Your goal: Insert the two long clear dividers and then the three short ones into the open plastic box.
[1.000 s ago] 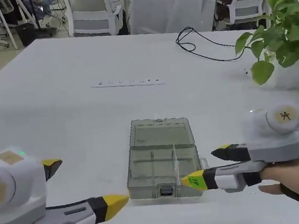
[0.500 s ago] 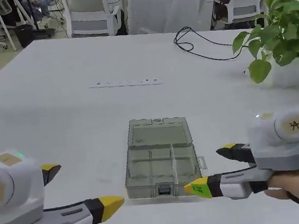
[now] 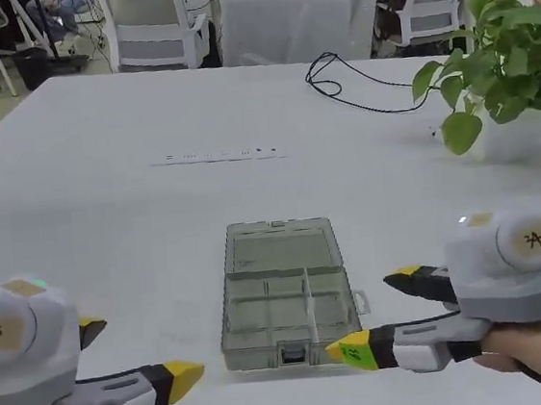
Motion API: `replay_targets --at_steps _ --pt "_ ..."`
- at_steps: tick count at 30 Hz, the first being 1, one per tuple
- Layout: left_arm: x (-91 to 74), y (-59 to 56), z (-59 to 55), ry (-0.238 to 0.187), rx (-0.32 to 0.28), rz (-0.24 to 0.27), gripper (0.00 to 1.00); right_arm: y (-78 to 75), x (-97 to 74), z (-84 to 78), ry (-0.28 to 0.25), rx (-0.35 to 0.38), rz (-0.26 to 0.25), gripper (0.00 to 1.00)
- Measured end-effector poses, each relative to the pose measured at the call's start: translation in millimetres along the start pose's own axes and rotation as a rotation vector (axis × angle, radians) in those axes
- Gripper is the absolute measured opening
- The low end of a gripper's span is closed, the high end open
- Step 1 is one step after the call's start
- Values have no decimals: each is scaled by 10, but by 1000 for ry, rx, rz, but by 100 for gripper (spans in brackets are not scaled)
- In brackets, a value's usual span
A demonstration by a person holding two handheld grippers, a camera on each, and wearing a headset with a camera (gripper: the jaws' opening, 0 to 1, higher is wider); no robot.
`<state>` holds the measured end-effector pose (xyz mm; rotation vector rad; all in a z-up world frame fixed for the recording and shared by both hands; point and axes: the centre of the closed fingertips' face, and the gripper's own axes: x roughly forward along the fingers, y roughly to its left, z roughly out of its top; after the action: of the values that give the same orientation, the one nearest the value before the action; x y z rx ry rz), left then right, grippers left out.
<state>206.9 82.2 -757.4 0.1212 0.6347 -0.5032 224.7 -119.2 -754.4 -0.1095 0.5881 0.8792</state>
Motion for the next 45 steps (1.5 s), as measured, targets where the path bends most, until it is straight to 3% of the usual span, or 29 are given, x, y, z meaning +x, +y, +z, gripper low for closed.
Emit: replay_targets --at_steps 7,9,17,26,38,45 --pt "169 122 -153 82 -28 13 64 -7 -31 -24 1 15 -10 78" --pt "219 165 -156 80 -37 15 61 -11 -43 -30 -1 20 -14 77" --pt "390 232 -229 141 -42 21 54 -73 -75 -58 -12 45 -58 72" --pt "555 297 -348 212 -53 32 47 -94 -97 -35 -31 67 -67 70" --pt "709 351 -474 278 -68 57 41 -153 -87 -38 -25 60 -84 68" --pt "758 378 -500 289 -68 72 38 -165 -55 -65 -16 62 -81 66"
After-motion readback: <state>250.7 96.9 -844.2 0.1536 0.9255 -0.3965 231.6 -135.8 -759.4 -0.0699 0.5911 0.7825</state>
